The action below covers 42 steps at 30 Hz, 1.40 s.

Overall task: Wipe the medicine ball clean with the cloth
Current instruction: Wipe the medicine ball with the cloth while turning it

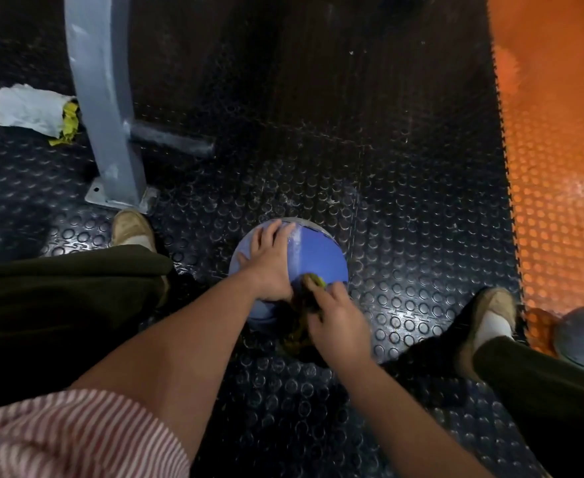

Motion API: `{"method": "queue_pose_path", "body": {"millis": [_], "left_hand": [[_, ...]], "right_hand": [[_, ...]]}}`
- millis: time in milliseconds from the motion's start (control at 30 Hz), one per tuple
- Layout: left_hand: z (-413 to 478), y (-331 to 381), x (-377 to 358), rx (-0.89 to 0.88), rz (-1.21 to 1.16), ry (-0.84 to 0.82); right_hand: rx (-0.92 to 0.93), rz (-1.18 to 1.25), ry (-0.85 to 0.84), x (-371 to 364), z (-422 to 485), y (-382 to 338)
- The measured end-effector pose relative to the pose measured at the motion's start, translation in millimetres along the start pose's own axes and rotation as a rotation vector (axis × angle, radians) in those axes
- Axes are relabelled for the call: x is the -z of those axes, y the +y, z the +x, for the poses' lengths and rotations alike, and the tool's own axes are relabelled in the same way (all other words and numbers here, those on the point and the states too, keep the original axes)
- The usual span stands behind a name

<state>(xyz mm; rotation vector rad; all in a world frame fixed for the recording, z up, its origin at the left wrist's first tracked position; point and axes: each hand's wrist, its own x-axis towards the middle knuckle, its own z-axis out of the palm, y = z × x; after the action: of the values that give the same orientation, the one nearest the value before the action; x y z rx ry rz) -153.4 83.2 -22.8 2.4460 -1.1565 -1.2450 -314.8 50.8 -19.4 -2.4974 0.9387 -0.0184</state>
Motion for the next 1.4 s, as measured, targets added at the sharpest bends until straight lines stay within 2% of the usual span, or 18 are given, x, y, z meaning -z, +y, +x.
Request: {"method": "queue_pose_path", "body": {"millis": [133, 300, 533, 667, 800, 900, 967, 1133, 1300, 1400], "left_hand": [[-2, -1, -7, -0.032, 0.005, 0.059], [-5, -8, -18, -0.015, -0.033, 0.121], [5, -18, -16, -0.013, 0.104, 0.09], [2, -17, -18, -0.016, 0.027, 0.125], [1, -10, -12, -0.025, -0.024, 0.119], [3, -4, -5, -0.023, -0.011, 0.067], [2, -4, -5, -0.03, 0.008, 0.051], [2, -5, -7, -0.02, 0.006, 0.071], [5, -10, -14, 0.017, 0.012, 0.11], [4, -9, -10, 0.017, -0.009, 0.086]], "right_hand": [[0.018, 0.02, 0.019, -1, -10, 8], [-0.157, 0.114, 0.038, 29, 40, 2], [-0.16, -0.042, -0.199, 37, 118, -21], [-0.106, -0.098, -0.133, 32, 93, -22], [-0.023, -0.046, -0.01, 12, 31, -14], [-0.014, 0.01, -0.029, -8, -14, -3], [-0.073, 0.044, -0.037, -15, -26, 3], [-0.11, 0.057, 0.036, 5, 2, -1], [-0.121, 0.003, -0.051, 21, 60, -15], [-0.152, 0.057, -0.068, 20, 52, -15]]}}
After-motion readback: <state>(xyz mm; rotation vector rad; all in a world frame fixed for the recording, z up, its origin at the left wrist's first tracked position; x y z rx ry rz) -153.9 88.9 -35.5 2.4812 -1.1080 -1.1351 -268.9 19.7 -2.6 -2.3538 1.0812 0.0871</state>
